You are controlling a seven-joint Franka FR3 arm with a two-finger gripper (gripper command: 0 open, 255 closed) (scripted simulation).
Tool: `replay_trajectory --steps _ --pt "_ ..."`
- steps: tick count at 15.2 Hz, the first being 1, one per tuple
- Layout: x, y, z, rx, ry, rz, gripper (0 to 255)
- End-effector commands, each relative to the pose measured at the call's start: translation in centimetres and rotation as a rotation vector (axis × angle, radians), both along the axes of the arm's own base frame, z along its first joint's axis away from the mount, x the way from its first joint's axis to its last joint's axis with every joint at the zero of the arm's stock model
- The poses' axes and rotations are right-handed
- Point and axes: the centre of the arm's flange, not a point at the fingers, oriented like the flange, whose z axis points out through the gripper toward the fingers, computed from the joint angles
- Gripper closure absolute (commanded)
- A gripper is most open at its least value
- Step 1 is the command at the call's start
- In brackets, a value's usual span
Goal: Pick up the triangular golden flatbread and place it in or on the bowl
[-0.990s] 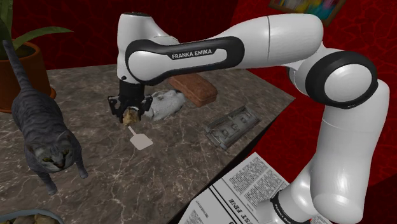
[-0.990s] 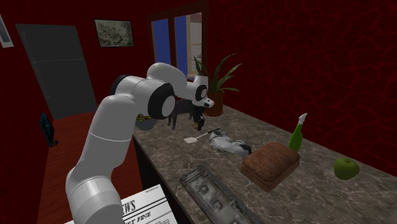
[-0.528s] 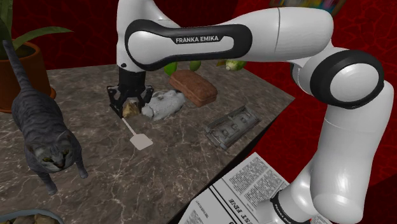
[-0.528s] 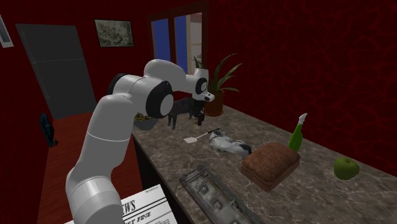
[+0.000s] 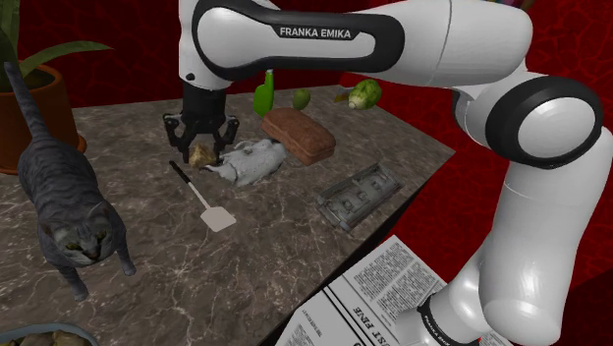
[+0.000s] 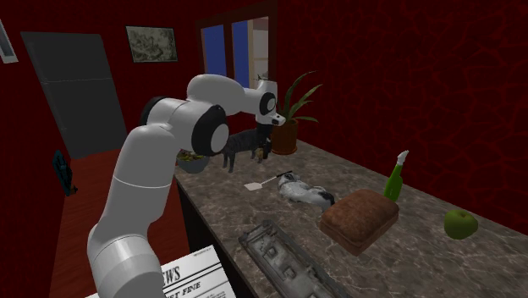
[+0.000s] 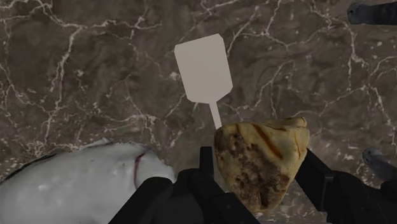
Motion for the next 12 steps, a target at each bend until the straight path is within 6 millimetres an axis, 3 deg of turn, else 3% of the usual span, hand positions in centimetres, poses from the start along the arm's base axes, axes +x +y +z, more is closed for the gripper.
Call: replay_trajectory --steps 1,6,12 --pt "0.0 -0.1 1.0 0.000 0.000 0.000 255" --pt "0.0 -0.1 3.3 0.000 0.000 0.000 255" --pt "-5.1 6.0 3.3 0.000 0.000 0.000 255"
